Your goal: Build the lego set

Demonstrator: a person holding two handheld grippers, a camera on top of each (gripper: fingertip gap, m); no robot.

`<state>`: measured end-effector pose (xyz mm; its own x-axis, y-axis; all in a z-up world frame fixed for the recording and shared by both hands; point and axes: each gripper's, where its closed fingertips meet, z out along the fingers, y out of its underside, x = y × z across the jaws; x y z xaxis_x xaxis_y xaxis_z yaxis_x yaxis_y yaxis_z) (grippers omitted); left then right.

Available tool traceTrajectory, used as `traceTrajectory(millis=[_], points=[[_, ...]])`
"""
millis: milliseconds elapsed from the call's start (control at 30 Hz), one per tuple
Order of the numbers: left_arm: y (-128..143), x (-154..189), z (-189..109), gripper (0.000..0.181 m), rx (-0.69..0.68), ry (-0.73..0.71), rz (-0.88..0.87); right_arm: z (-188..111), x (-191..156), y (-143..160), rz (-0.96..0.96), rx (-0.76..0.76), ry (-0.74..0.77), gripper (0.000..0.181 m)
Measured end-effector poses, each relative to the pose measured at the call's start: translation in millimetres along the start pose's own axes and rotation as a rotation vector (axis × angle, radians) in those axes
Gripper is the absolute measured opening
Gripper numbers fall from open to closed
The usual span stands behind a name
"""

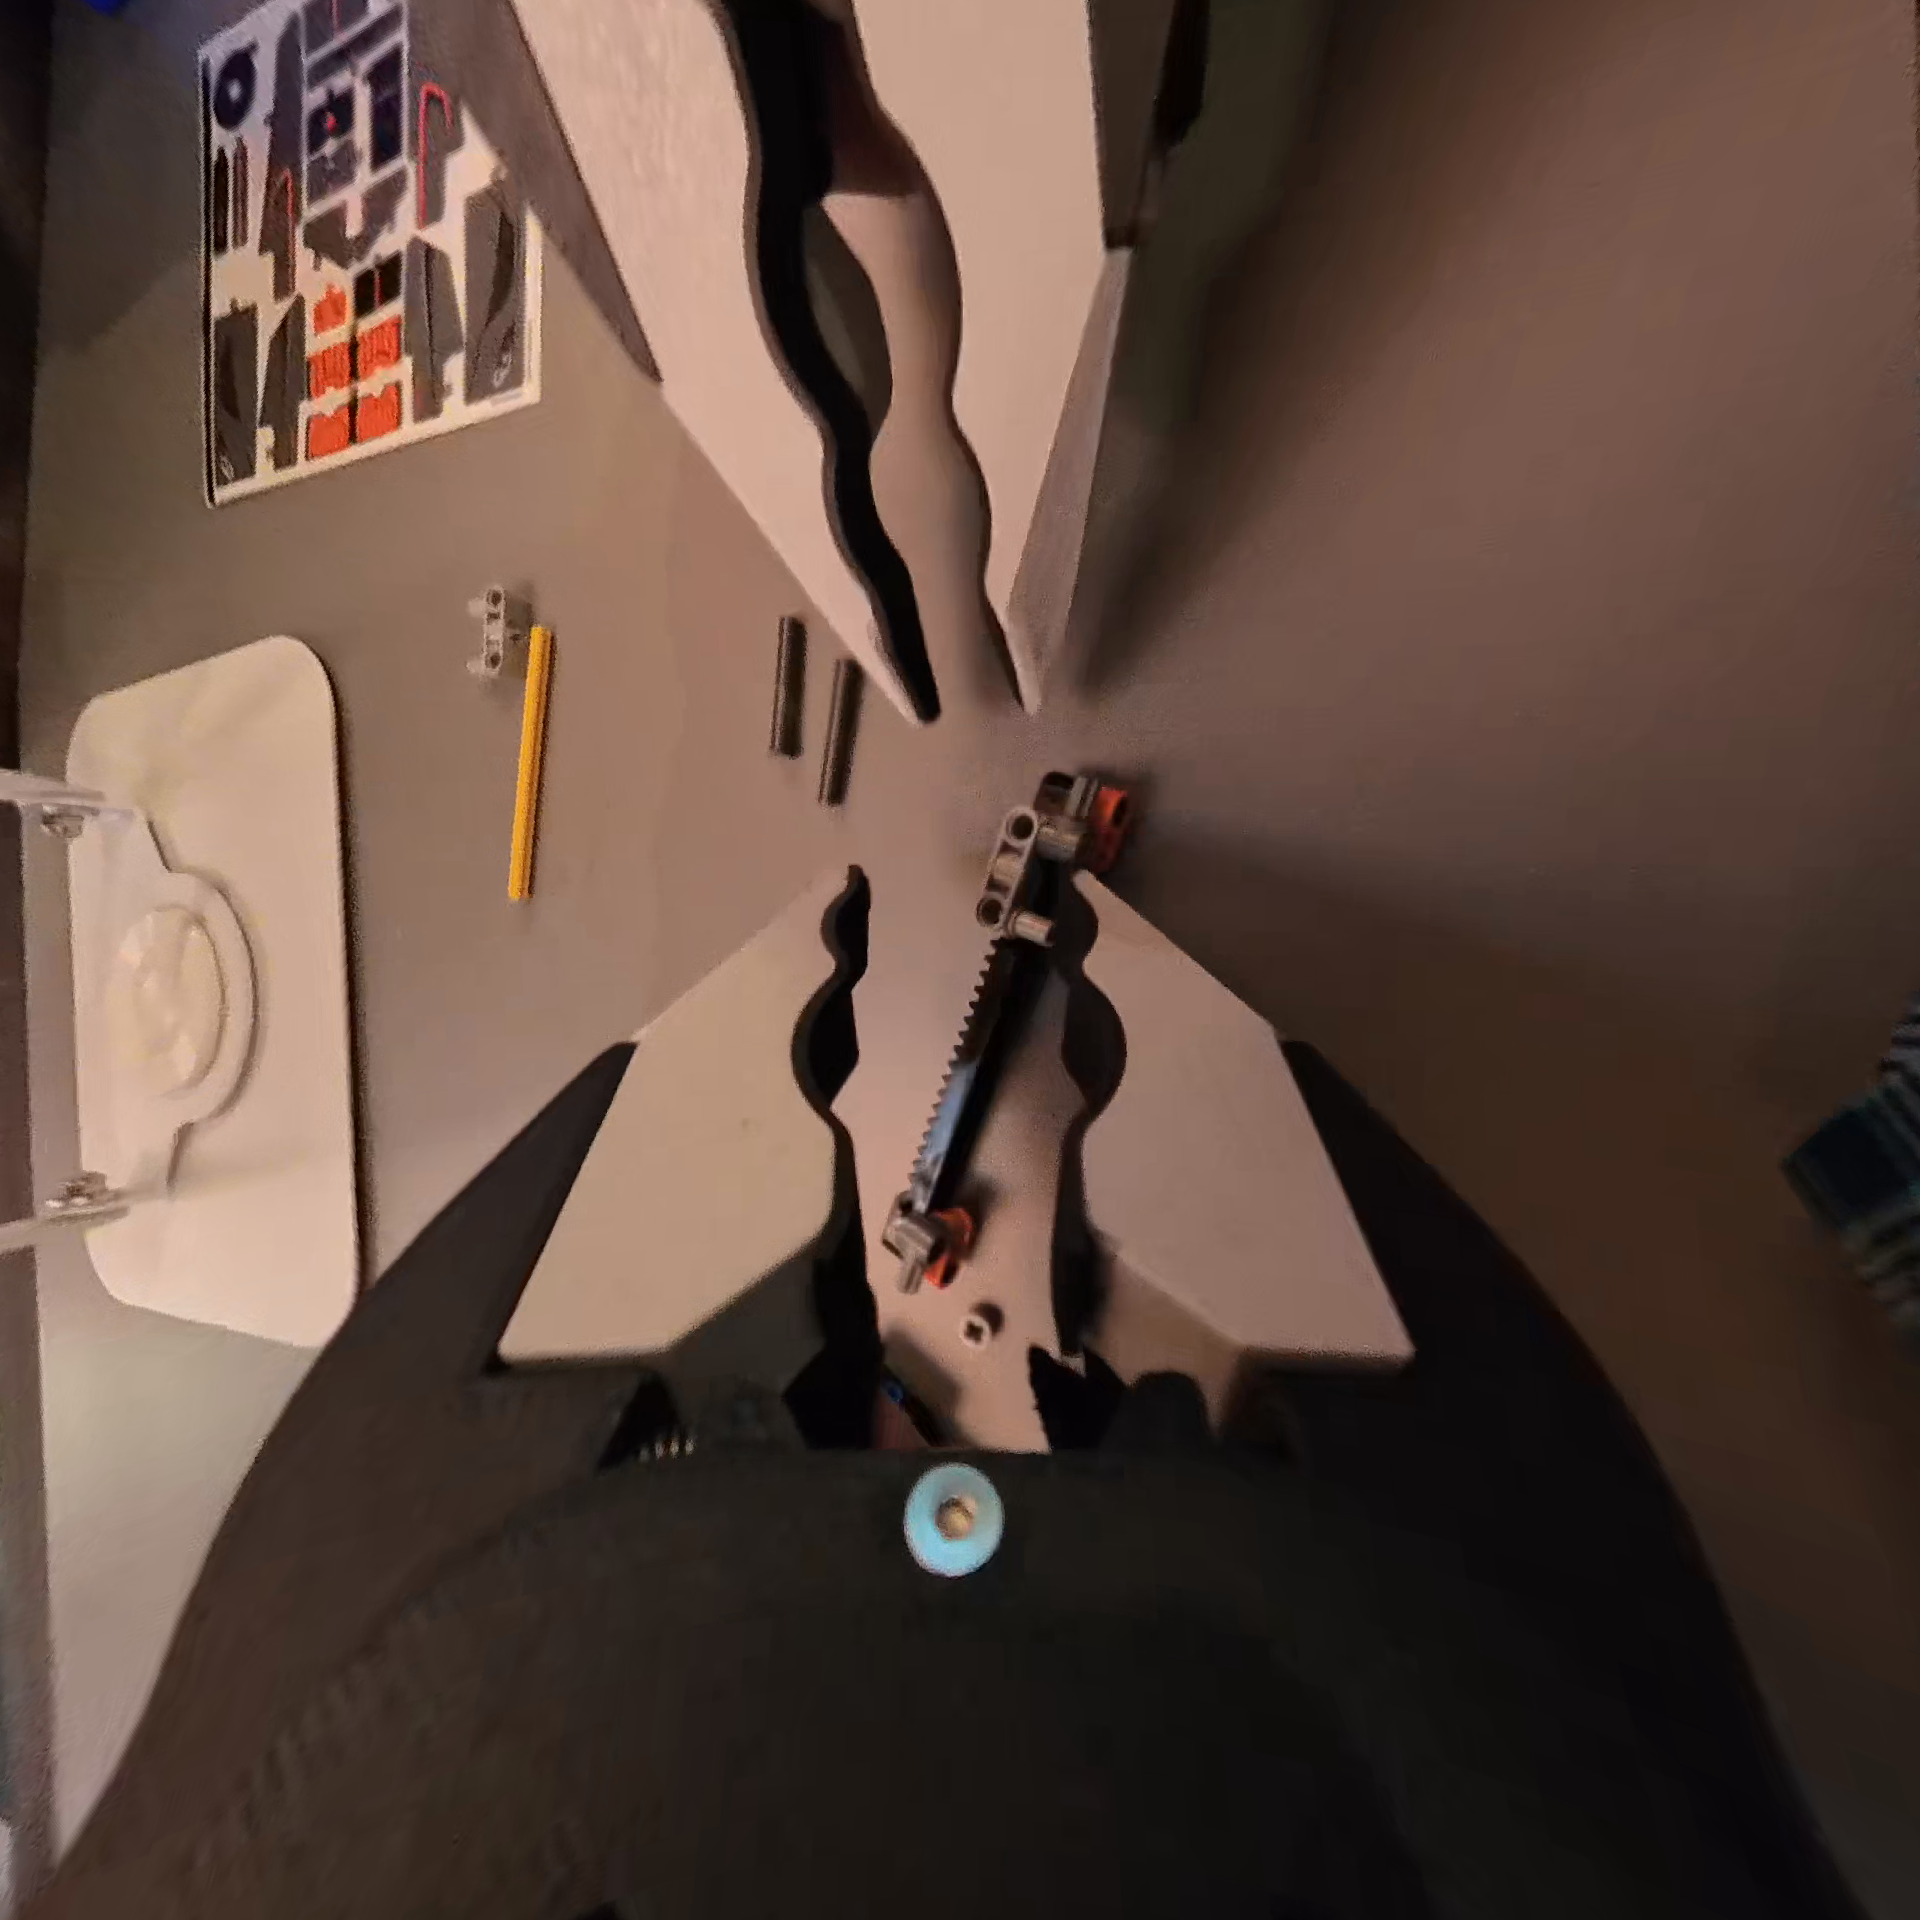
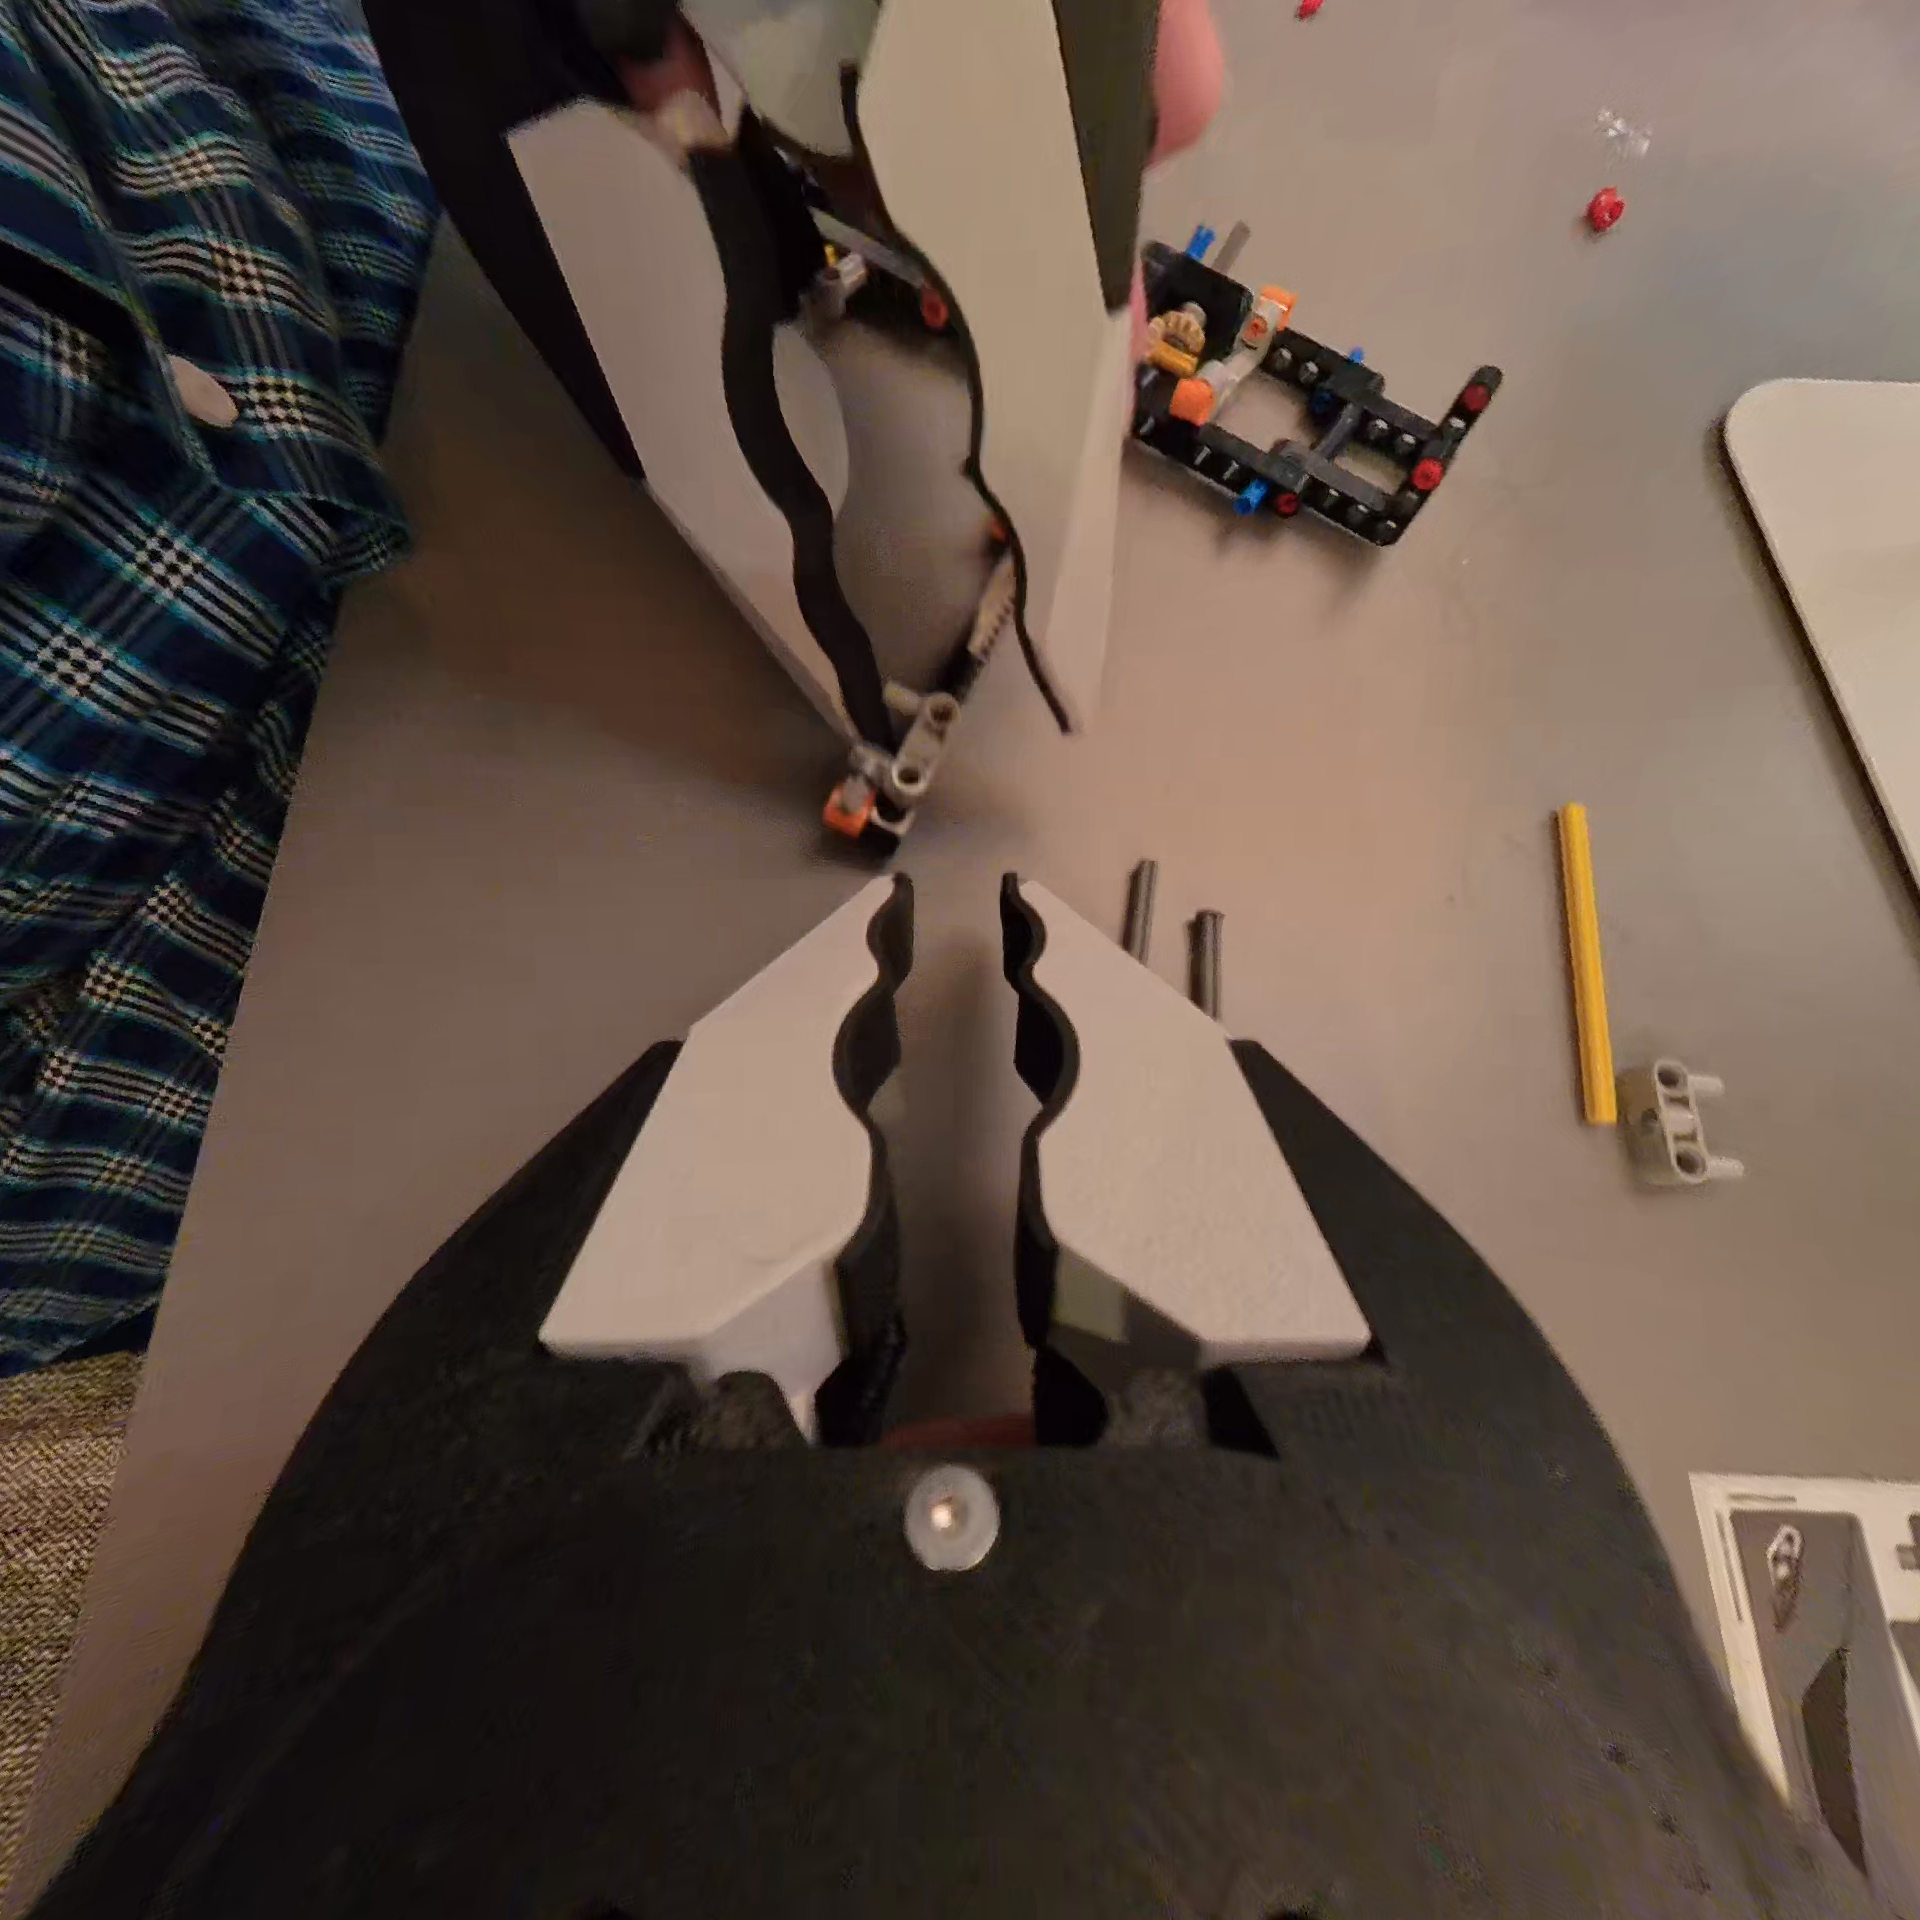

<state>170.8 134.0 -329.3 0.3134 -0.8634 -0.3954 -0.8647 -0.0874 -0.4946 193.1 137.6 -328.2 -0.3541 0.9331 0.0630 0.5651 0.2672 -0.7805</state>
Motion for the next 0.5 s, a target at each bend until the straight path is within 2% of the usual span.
traceTrajectory(millis=[33,233,400,467,500], points=[[1,1,-3,0.034,0.005,0.008,-0.021,-2,0,1,0.007,0.001,-0.003,0.014],[11,8,-6,0.027,-0.006,0.004,-0.046,-3,-8,-6,0.007,0.009,-0.002,0.020],[7,9,-4,0.023,0.007,-0.009,-0.060,17,-18,-13,-0.035,-0.055,0.038,0.030],[4,11,-4,0.023,0.013,-0.005,-0.059,25,-21,-13,-0.036,-0.067,0.037,0.029],[4,11,-3,0.023,0.013,-0.006,-0.061,28,-21,-13,-0.037,-0.074,0.041,0.023]])
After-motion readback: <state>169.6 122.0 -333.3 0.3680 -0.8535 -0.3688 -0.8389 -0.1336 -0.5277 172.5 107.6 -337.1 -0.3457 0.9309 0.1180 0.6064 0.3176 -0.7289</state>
